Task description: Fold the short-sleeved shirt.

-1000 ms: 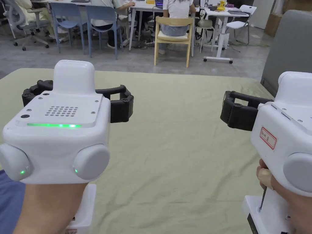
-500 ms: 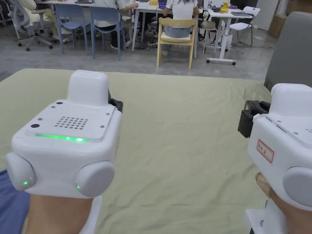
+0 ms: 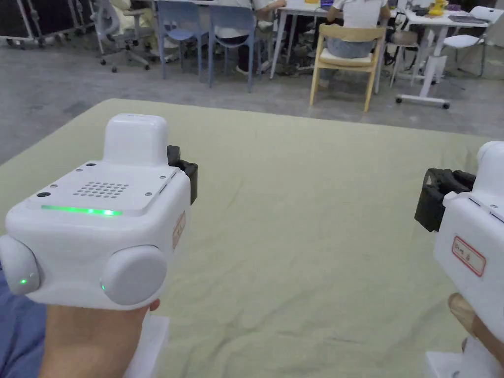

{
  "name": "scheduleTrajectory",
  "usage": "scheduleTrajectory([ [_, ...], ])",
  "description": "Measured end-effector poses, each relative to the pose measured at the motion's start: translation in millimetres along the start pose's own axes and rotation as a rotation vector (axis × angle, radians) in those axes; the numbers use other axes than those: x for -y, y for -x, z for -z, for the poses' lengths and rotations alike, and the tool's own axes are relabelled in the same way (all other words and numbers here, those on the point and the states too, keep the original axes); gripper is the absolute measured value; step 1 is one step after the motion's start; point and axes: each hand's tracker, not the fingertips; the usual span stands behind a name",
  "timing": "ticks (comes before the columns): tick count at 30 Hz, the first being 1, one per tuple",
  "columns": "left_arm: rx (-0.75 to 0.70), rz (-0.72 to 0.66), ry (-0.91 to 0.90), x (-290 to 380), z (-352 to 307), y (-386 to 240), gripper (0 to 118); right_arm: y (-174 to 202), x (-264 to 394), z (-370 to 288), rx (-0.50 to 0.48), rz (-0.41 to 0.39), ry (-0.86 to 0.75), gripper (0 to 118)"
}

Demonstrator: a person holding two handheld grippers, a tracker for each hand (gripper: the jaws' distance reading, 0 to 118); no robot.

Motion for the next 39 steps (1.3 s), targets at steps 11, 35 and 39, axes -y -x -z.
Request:
scheduleTrajectory([
  [11,-0.455,-0.019,0.187,50,-48,179,0,212,14,-9,-0.756,-0.087,0.073,2],
  [35,-0.189,-0.002,0.869,314,279,189,118,283,94,92,-0.721,-0.351,0.447,2],
  [39,-0.224,-0.014,0.852,332,283,200,118,284,104,99,-0.74,-0.334,0.484,2],
])
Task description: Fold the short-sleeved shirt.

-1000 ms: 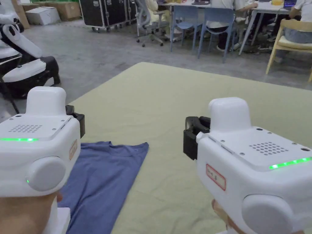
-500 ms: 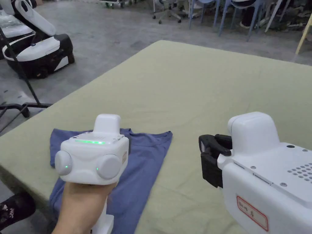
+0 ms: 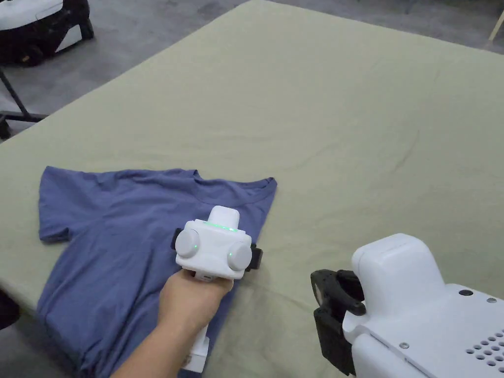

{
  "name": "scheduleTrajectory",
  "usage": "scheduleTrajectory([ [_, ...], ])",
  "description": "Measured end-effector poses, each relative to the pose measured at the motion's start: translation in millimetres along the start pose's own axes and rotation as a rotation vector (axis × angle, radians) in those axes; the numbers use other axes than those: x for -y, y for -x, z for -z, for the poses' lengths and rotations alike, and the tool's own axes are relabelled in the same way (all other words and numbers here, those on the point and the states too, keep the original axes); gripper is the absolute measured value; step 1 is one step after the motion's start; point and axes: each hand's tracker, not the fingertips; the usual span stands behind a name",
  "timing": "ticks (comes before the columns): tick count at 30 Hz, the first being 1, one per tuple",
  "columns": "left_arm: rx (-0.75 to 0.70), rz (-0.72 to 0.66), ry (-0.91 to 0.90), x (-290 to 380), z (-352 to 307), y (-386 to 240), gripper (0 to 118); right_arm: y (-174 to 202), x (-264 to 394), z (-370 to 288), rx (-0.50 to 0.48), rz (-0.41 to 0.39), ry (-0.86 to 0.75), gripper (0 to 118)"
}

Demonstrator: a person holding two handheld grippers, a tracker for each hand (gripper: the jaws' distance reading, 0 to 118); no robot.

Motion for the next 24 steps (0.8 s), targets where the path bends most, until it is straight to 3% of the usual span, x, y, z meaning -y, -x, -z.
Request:
scheduleTrajectory([
  [2,0.054,-0.093,0.005,2,-4,15,117,4,6,-4,0.01,-0.007,0.01,2],
  [3,0.072,-0.137,-0.004,2,-8,24,102,4,8,-6,0.014,-0.008,0.013,2],
  [5,0.132,-0.304,-0.067,5,-22,48,9,3,14,-11,0.011,-0.004,0.017,2],
  [6,0.098,-0.344,-0.051,7,-23,60,3,2,16,-13,0.01,0.001,0.02,2],
  [7,0.07,-0.384,-0.026,10,-25,74,3,2,18,-15,0.01,0.011,0.025,2],
  [10,0.159,-0.417,0.017,13,-16,93,3,1,23,-24,0.014,0.045,0.029,2],
  [15,0.232,-0.528,-0.065,-9,-67,82,3,-8,28,-69,0.056,0.09,-0.028,2],
  [19,0.136,-0.386,-0.105,-59,-110,21,3,-35,37,-130,0.171,0.173,-0.112,2],
  [24,0.294,-0.169,-0.166,-99,-168,-122,3,-84,61,-221,0.396,0.279,-0.206,2],
])
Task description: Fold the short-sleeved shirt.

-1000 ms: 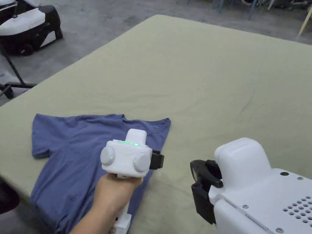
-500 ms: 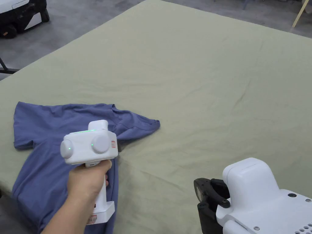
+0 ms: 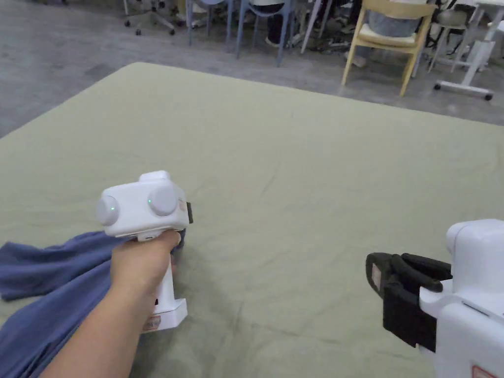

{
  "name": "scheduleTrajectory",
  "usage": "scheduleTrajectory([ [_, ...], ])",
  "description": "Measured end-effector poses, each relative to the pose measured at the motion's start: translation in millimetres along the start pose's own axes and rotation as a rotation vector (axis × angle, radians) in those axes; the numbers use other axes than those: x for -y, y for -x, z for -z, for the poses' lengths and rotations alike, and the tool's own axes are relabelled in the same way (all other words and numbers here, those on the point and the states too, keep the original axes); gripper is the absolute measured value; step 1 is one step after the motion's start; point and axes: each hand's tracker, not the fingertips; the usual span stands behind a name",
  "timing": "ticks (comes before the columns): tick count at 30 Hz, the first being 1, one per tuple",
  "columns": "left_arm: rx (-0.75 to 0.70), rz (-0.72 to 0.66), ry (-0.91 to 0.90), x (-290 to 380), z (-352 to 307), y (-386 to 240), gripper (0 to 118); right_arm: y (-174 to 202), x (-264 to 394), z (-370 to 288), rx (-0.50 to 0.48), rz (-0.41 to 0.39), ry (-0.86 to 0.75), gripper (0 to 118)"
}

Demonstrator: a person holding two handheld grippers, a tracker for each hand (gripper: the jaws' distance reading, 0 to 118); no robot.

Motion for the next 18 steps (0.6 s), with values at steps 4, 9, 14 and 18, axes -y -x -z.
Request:
scheduleTrajectory([
  [4,0.144,0.304,0.033,37,1,-171,3,-67,3,-68,0.218,0.037,-0.08,2],
  [9,0.373,0.691,0.104,161,-41,-365,3,-126,15,-146,0.44,0.097,-0.139,2],
  [14,0.522,1.072,0.246,332,-90,-442,3,-150,45,-186,0.524,0.132,-0.144,2],
  [18,0.483,1.206,0.266,412,-103,-421,4,-158,67,-181,0.503,0.197,-0.103,2],
])
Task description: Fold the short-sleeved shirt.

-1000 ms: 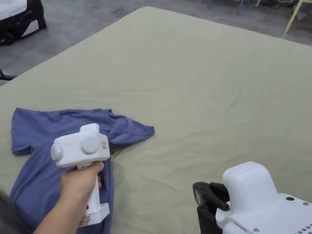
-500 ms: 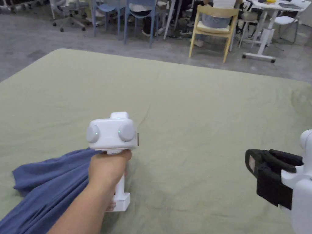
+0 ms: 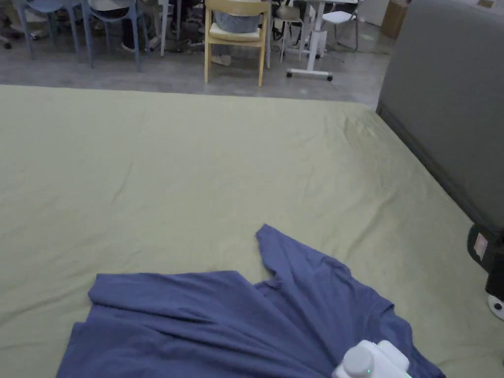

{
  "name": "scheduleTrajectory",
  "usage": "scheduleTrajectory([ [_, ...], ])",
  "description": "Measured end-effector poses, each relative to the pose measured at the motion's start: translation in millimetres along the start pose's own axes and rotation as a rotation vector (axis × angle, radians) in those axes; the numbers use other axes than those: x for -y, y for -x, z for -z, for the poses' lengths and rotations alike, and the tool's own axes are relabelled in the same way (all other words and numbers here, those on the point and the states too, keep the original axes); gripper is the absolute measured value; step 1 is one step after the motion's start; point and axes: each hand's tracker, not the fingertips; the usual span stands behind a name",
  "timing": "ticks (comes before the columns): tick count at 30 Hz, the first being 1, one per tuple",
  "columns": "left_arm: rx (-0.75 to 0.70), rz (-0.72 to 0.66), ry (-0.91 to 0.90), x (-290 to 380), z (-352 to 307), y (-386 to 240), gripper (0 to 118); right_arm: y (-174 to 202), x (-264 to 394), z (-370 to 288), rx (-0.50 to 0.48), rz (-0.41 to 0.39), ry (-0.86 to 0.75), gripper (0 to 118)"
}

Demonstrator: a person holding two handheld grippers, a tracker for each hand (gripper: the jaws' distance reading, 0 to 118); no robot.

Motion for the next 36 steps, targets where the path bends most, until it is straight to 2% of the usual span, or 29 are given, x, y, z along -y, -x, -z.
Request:
scheduleTrajectory([
  [1,-0.001,-0.014,-0.005,8,3,-1,29,1,5,4,-0.018,0.009,0.019,2],
  [2,-0.005,-0.048,-0.036,14,1,11,80,3,8,7,-0.03,0.012,0.026,2],
  [3,0.02,-0.109,-0.053,15,-4,20,116,5,10,10,-0.04,0.011,0.03,2],
  [5,0.156,-0.245,-0.069,14,-23,49,118,11,13,15,-0.063,0.014,0.031,2],
  [6,0.212,-0.288,-0.141,8,-45,72,118,12,13,17,-0.071,0.018,0.028,2],
  [9,0.152,-0.385,-0.359,22,-129,145,118,17,10,27,-0.092,0.027,0.001,2],
  [11,0.051,-0.471,-0.488,49,-189,199,118,24,9,37,-0.095,0.021,-0.014,2],
  [13,-0.139,-0.58,-0.587,99,-246,248,118,31,11,48,-0.103,0.021,-0.026,2],
  [15,-0.35,-0.711,-0.616,153,-284,281,118,38,18,62,-0.121,0.023,-0.017,2],
  [17,-0.525,-0.836,-0.557,206,-300,297,118,46,30,78,-0.155,0.031,0.04,2],
  [18,-0.594,-0.888,-0.476,231,-306,297,111,51,37,87,-0.17,0.036,0.072,2],
  [19,-0.617,-0.887,-0.431,250,-306,297,36,55,42,94,-0.182,0.04,0.097,2],
  [20,-0.622,-0.881,-0.371,266,-301,297,0,61,49,101,-0.194,0.04,0.125,2],
  [21,-0.68,-0.919,-0.29,281,-290,300,0,65,54,107,-0.209,0.038,0.152,2],
  [24,-0.484,-0.954,-0.264,305,-258,310,0,75,62,121,-0.237,0.028,0.194,2],
  [26,-0.455,-0.989,-0.246,298,-239,319,0,77,64,130,-0.238,0.018,0.217,2],
  [28,-0.449,-0.954,-0.261,285,-216,336,0,78,65,137,-0.23,0.009,0.235,2],
  [29,-0.444,-0.909,-0.256,275,-201,348,7,77,66,141,-0.227,0.009,0.242,2],
  [30,-0.448,-0.864,-0.241,262,-183,362,54,75,66,146,-0.221,0.011,0.251,2],
  [31,-0.449,-0.834,-0.224,253,-163,376,118,73,66,150,-0.217,0.015,0.26,2],
  [33,-0.358,-0.819,-0.083,234,-106,414,118,68,67,159,-0.206,0.024,0.28,2],
  [34,-0.278,-0.796,-0.119,224,-91,419,118,66,68,163,-0.196,0.027,0.29,2],
  [36,-0.316,-0.842,0.023,216,-51,437,118,62,70,175,-0.179,0.026,0.31,2],
])
